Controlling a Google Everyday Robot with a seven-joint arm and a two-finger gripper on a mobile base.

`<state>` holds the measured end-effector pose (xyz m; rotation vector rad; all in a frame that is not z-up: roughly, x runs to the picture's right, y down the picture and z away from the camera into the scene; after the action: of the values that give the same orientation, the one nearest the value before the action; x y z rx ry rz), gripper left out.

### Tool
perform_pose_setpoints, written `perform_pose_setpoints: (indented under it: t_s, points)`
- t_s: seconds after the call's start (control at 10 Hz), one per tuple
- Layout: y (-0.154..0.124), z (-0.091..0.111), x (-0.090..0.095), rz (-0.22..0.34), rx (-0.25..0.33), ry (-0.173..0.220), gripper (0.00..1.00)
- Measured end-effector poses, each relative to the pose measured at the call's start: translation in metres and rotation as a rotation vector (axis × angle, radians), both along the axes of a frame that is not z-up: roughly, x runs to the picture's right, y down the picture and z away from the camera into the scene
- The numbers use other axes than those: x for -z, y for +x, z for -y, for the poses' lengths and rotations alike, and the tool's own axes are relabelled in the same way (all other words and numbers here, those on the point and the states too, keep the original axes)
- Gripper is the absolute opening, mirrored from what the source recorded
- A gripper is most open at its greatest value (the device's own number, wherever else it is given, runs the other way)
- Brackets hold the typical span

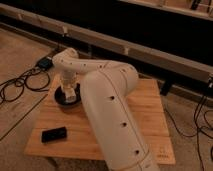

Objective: Place the bottle in the ceramic bowl

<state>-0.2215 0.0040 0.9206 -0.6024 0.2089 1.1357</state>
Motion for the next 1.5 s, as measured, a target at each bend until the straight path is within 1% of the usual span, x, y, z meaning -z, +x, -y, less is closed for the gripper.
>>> perform_pose_setpoints:
  t_s: [0.1, 0.3, 0.4, 0.9, 1.5]
  points:
    - [0.0016, -0.0021, -0.0005, 0.001, 0.001, 0.001, 0.54]
    - [0.0047, -0.0044, -0.0007, 0.007, 0.003, 0.007, 0.75]
    - [0.0041, -0.0062, -0.0005, 0.011, 0.003, 0.007, 0.80]
    - [0.0017, -0.0116, -0.0002, 0.032, -0.003, 0.011, 0.80]
    - [0.0018, -0.0117, -0.0001, 0.032, -0.005, 0.010, 0.80]
